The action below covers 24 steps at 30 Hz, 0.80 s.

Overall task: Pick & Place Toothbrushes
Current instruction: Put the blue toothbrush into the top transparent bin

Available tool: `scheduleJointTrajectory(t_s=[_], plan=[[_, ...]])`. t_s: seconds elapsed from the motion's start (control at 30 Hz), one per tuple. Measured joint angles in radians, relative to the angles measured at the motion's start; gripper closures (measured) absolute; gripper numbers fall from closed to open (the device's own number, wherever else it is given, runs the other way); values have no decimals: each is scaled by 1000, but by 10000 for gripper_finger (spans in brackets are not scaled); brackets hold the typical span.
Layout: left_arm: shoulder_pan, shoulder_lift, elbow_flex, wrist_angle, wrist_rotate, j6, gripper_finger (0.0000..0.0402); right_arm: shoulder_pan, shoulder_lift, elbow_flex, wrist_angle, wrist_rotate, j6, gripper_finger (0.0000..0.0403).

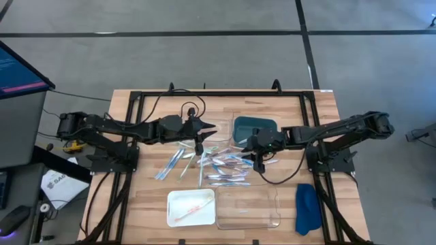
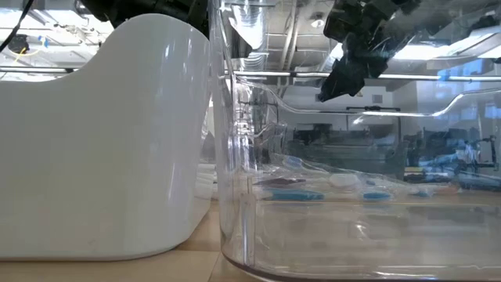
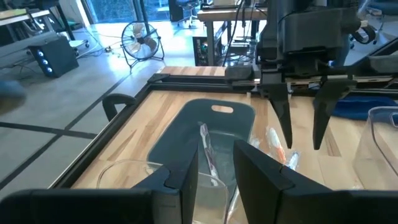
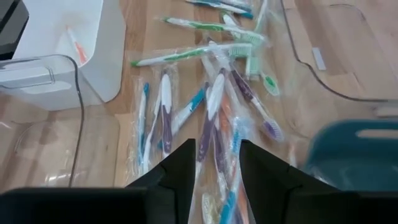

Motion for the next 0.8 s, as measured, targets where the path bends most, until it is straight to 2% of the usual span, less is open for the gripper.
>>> scheduleJointTrajectory(t_s=[0.3, 0.8], plan=[[0, 0, 0, 0, 0, -7, 307, -2, 173, 7, 12, -2, 44, 276], [0, 0, 0, -2, 0, -7, 307, -2, 246, 43, -100, 50, 32, 198]])
